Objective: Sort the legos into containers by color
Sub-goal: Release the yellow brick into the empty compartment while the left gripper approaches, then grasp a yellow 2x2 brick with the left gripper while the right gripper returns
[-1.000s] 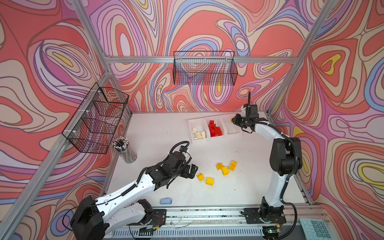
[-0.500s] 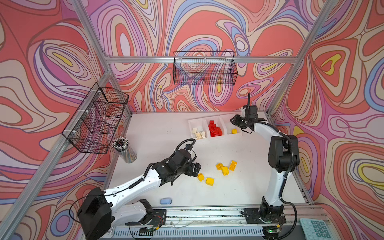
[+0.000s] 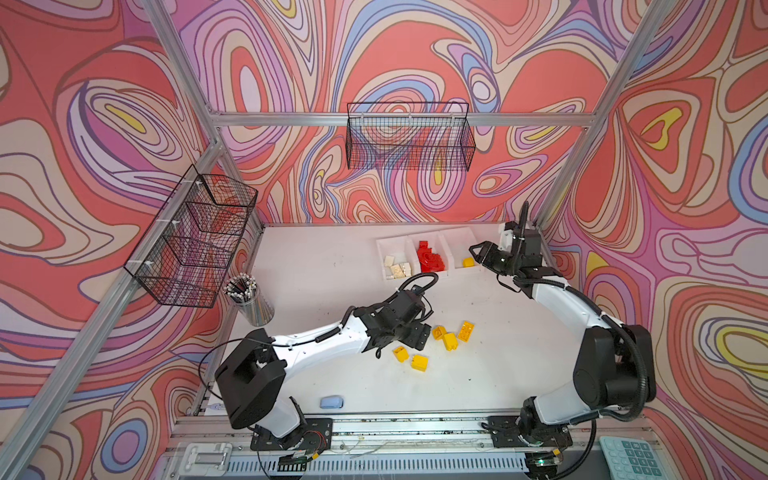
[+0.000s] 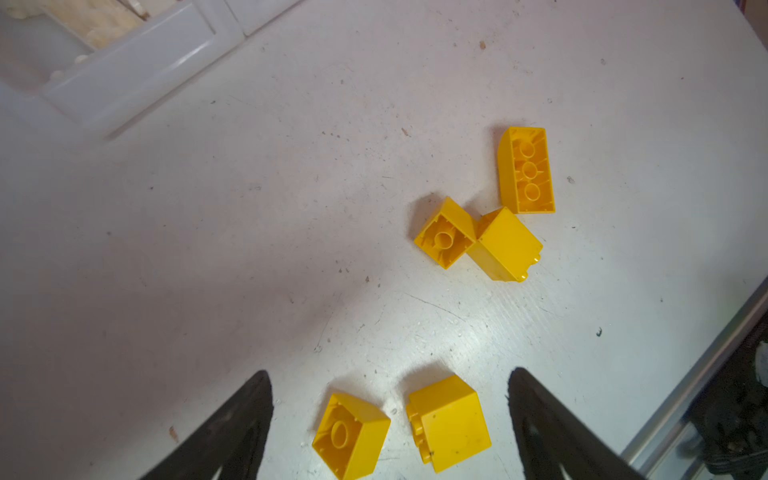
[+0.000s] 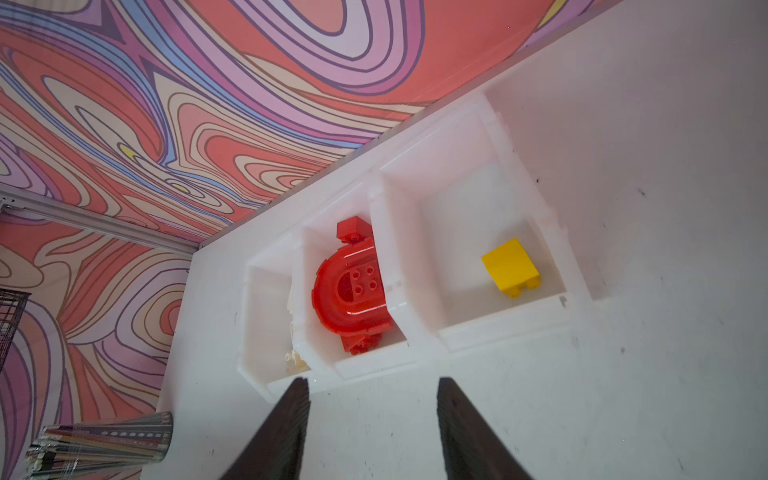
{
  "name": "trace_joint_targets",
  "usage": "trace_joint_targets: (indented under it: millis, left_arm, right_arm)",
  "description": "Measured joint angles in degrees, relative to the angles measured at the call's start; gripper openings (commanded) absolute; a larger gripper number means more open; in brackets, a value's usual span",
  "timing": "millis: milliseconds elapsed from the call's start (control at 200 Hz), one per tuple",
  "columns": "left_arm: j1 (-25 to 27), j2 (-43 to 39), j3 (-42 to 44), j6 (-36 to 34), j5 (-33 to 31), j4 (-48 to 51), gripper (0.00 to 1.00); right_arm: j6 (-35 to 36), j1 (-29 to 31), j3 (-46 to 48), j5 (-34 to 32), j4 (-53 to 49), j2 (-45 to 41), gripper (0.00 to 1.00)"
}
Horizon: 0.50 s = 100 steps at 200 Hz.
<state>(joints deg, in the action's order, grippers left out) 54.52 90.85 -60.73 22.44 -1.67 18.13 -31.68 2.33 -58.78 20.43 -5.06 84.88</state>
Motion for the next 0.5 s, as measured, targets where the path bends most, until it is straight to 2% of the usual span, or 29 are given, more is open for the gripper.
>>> trace_joint_targets:
  millis: [270,501]
  left_arm:
    - [0.11,8.52,-3.58,-8.57,3.87,-0.46,0.81]
    - [0.20,12.66,-3.98,-13.22,6.32,-1.64,0.81]
  right_arm:
    - [-0.57,-0.09,9.38,0.66,-0.81,-11.37,0.55]
    - [0.50,-0.50,12.20,-0.17,-2.10,-14.88,0.55]
